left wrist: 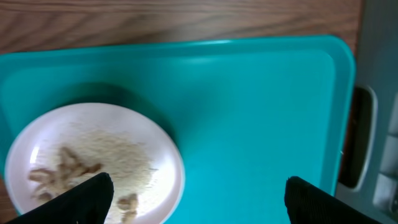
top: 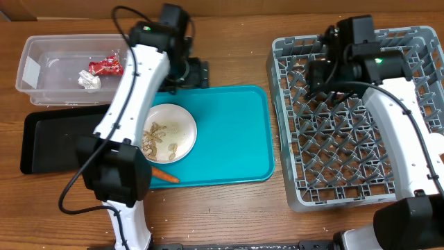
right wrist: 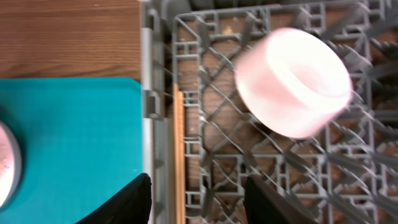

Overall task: Sort waste into correct bins and load items into the dishwasher
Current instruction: 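Raise the right gripper and reach the left gripper to the food plate, then grasp the white plate's rim with the left gripper and lift it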

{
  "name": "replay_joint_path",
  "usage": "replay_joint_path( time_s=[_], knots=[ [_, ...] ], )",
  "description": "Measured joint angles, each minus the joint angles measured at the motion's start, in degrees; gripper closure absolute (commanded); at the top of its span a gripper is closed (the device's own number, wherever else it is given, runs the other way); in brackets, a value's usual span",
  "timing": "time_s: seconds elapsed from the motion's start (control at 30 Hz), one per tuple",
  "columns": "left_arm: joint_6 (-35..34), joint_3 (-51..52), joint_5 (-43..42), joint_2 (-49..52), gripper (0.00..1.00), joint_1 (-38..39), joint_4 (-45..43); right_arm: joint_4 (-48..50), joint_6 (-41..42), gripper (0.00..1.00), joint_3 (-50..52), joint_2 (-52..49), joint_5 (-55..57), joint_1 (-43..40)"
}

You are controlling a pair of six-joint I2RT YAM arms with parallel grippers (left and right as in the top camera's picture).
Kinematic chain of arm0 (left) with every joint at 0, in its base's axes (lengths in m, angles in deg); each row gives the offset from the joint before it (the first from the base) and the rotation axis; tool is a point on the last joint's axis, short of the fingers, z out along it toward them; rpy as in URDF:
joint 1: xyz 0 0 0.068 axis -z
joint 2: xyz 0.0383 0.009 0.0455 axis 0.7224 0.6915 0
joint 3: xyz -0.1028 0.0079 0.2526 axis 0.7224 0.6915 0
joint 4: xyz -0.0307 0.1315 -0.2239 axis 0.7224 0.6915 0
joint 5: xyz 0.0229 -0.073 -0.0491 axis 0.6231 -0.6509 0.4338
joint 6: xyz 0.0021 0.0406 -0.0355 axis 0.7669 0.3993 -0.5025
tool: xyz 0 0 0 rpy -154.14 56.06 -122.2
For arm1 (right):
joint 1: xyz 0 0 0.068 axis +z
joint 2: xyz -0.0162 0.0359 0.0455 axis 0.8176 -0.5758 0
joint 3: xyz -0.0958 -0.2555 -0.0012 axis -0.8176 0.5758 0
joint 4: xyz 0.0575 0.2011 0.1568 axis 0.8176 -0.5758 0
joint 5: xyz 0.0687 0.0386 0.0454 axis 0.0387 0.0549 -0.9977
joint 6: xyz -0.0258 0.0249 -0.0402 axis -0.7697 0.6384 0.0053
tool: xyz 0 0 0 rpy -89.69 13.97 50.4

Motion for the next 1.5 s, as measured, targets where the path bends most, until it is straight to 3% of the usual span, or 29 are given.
replay_joint_path(
  time_s=[0.3,0.7,1.5],
  knots=[
    [-4.6,0.0,1.2,1.6,0.05,6.1,-0.1,-0.9,0.0,0.49,0.0,0.0,0.0,-0.6],
    [-6.9,0.7,2.2,10.9,0.07,6.1,3.4,-0.9,0.0,0.49,0.0,0.0,0.0,-0.6],
    [-7.1,1.2,7.6,16.4,0.11,6.1,5.7,-1.3,0.0,0.5,0.0,0.0,0.0,-0.6]
  ],
)
